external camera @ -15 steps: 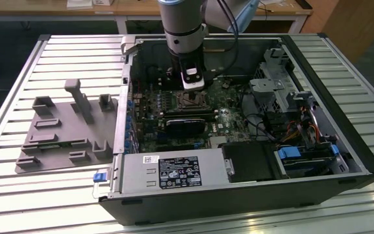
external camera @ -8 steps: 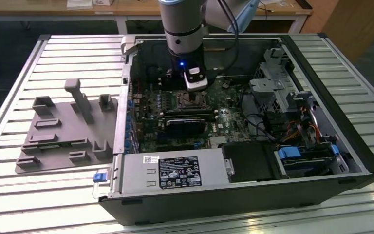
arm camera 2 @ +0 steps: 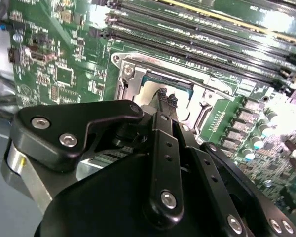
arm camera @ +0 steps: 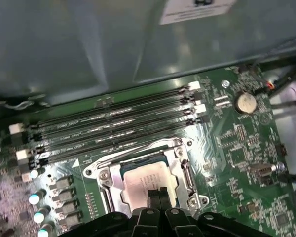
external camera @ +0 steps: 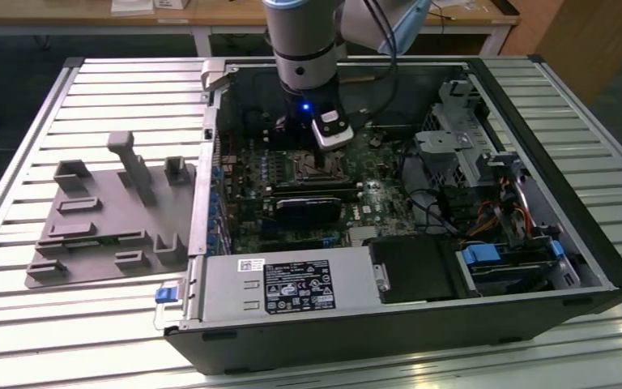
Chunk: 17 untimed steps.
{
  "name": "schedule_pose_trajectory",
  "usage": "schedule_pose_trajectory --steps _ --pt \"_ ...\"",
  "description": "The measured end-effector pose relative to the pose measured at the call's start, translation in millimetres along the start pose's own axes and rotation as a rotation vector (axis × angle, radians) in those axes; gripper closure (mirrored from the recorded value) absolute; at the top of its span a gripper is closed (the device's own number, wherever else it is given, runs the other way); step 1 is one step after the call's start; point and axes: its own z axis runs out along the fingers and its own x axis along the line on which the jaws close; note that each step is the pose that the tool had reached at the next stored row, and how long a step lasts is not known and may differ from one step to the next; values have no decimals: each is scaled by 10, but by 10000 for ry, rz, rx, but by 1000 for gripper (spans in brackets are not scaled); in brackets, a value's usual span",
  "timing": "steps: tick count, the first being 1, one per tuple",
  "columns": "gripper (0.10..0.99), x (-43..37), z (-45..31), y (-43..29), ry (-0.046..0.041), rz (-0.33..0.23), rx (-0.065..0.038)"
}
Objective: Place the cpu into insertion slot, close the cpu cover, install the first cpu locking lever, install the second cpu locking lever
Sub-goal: 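Install the first cpu locking lever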
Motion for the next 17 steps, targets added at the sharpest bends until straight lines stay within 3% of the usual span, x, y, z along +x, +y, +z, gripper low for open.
schedule_pose_trajectory --steps 5,13,17 --pt "984 -2 -15 0 21 -276 -36" --pt "984 -29 -189 14 22 -281 -36" --pt "984 -31 -197 15 20 -280 -40"
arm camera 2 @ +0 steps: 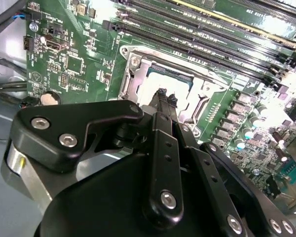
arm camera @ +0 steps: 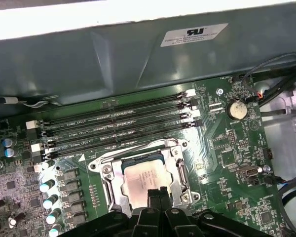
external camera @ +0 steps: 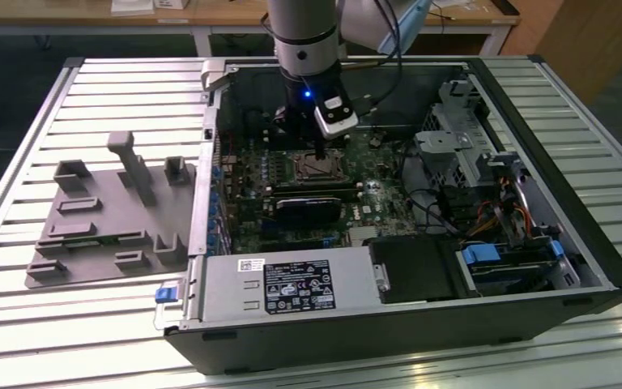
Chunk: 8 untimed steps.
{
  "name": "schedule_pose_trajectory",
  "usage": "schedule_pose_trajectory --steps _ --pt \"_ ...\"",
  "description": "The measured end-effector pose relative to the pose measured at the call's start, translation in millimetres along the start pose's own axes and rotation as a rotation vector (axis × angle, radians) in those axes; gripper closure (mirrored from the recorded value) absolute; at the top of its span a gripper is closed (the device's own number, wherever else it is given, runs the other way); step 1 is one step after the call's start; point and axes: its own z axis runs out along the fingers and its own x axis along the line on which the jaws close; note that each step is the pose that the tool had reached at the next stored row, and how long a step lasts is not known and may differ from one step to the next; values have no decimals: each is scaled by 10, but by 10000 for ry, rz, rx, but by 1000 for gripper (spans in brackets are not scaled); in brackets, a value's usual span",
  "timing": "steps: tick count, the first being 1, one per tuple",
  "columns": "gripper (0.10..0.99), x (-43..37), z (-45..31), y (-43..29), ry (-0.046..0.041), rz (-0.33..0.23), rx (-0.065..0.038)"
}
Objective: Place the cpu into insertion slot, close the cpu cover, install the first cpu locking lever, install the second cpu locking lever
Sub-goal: 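Install the first cpu locking lever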
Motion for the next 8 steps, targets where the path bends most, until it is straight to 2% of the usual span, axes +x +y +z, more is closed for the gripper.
schedule_pose_trajectory --steps 3,4,8 --pt "984 -1 -1 0 1 0 2" --pt "984 -4 0 1 25 -2 6" --pt "984 -60 10 14 380 14 97"
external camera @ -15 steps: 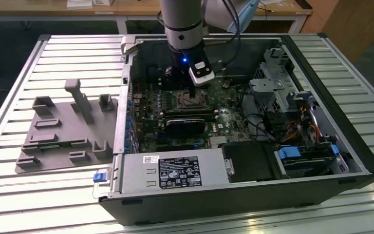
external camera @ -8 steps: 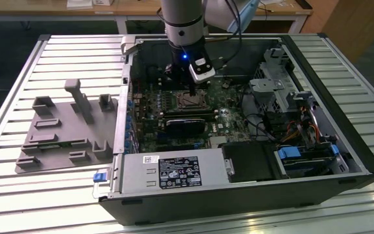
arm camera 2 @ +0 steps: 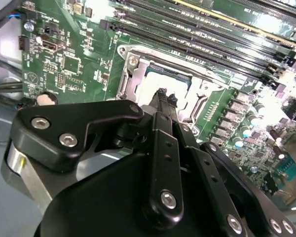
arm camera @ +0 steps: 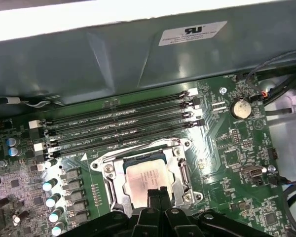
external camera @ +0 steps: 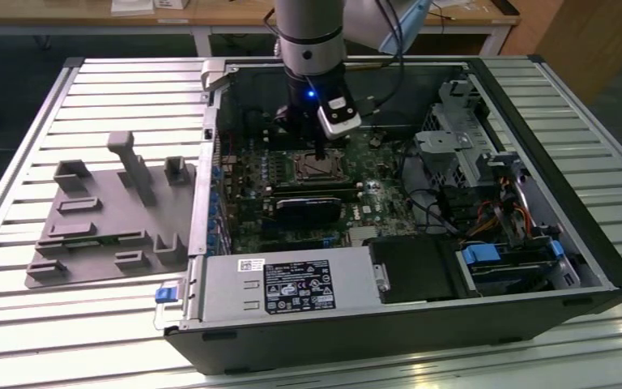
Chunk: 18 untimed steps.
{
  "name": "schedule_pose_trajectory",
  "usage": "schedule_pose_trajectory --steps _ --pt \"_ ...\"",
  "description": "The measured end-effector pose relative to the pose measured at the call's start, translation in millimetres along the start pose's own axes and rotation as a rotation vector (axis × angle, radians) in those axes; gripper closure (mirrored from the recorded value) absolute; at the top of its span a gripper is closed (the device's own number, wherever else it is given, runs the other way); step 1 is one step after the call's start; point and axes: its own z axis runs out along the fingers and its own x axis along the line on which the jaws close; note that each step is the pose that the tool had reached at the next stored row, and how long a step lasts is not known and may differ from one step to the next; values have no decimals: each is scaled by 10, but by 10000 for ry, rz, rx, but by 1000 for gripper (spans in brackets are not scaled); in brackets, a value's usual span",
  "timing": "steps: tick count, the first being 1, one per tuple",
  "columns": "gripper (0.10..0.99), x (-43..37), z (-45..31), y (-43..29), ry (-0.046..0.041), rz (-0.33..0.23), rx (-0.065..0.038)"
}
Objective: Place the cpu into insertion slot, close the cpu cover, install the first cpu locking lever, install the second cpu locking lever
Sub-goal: 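Install the first cpu locking lever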
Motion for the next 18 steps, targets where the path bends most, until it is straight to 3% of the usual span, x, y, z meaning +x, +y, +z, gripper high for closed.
schedule_pose_trajectory --steps 2,3,9,18 --pt "984 -24 4 6 113 3 27" --pt "984 -28 4 6 129 3 33" --pt "984 -29 4 7 132 4 36" --pt "984 -37 -71 12 133 5 23"
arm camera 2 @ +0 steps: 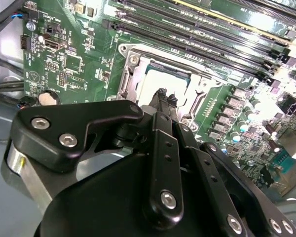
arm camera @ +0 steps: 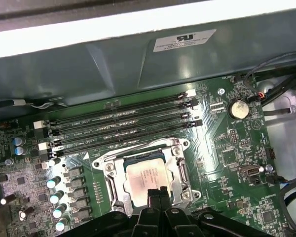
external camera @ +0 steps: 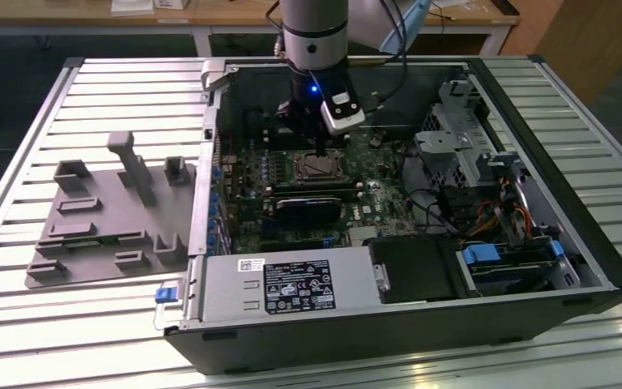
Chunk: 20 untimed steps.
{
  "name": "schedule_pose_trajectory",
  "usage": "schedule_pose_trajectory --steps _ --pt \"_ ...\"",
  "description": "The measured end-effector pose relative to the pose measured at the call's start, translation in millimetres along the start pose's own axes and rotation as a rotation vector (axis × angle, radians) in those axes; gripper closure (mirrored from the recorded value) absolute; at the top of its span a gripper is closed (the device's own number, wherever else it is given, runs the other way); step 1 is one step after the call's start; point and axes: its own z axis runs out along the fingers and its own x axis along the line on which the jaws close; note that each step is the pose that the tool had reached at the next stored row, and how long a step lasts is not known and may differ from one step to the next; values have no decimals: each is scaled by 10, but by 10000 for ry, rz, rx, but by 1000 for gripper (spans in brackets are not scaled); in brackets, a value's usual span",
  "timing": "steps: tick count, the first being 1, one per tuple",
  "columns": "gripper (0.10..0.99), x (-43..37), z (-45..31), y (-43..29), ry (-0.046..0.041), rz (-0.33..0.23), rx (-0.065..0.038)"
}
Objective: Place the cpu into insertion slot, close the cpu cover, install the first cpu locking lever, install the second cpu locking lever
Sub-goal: 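Install the first cpu locking lever, then install the second cpu locking lever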
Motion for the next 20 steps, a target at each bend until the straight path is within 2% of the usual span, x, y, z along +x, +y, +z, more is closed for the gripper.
schedule_pose_trajectory --steps 12,20 --pt "984 -2 -2 -6 5 -1 -8" --pt "984 -22 -4 -88 3 1 -8"
